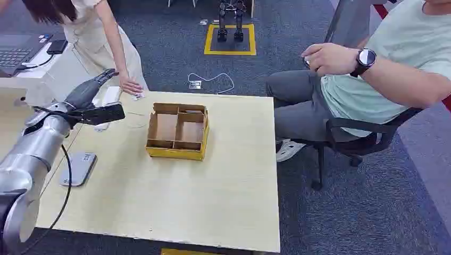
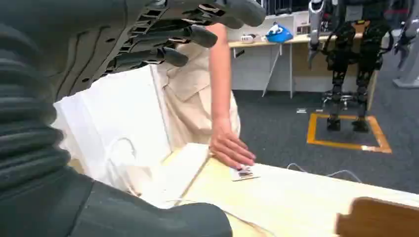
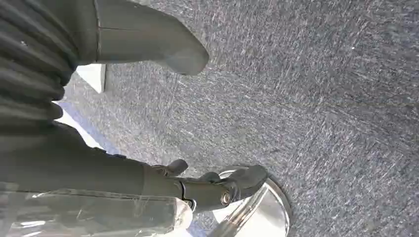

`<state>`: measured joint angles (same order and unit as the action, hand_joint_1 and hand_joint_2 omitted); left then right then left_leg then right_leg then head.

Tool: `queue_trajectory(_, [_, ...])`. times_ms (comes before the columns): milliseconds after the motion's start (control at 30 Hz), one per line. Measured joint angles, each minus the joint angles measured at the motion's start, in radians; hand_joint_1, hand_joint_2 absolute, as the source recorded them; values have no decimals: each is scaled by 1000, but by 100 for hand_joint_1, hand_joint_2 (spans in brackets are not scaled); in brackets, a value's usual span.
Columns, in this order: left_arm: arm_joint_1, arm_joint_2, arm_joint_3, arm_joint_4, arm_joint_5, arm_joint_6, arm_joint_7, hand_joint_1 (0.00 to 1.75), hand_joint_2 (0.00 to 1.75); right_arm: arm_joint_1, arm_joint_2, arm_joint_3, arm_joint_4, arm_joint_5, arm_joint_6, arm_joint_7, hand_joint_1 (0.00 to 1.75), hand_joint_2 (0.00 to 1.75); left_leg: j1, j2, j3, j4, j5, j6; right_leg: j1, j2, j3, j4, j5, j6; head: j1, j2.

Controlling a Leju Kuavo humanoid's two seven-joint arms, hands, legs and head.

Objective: Pass the card to the sensor for recognition and then transmit it.

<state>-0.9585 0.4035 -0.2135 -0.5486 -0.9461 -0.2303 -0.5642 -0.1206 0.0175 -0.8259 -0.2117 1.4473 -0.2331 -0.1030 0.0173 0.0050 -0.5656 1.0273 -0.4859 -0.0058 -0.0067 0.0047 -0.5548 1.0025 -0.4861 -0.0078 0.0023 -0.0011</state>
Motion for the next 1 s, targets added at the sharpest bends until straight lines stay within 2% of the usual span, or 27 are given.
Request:
queue_trajectory(200, [-46,59,-75,0,6,-43,9,0,175,-1,-4,0,0,0,2,0,0,175,0,0,0,0,0,0,0,0,0,0,0,0,0,0])
queue_trajectory(400, [-73,78,-105,0,3,-32,20,0,175,-2,-4,0,0,0,1,0,0,175,0,0,-1,0,0,0,0,0,0,0,0,0,0,0])
queue_trajectory(500, [-71,76,-119,0,5,88,52,0,175,-2,-4,0,0,0,1,0,0,175,0,-1,-1,0,0,0,0,0,0,0,0,0,1,0])
queue_trajectory(600, [-62,63,-126,0,-37,283,139,0,175,-1,-4,0,0,-2,-2,0,0,175,0,-1,-1,0,0,0,0,-1,0,0,0,0,1,0])
queue_trajectory(667, [-60,52,-139,1,-71,365,192,0,175,-1,-4,0,0,-2,-5,0,0,175,0,-1,-1,0,0,0,0,-1,0,0,0,0,1,0])
queue_trajectory(733, [-60,45,-144,6,-95,400,218,0,175,-1,-4,0,0,-2,-7,0,0,175,0,-1,-1,0,0,0,0,-1,0,0,0,0,1,0])
queue_trajectory(1000, [-60,36,-163,23,-123,405,231,0,175,0,-4,0,0,-2,-9,1,0,175,0,0,-1,0,0,0,0,0,-1,0,0,0,0,0])
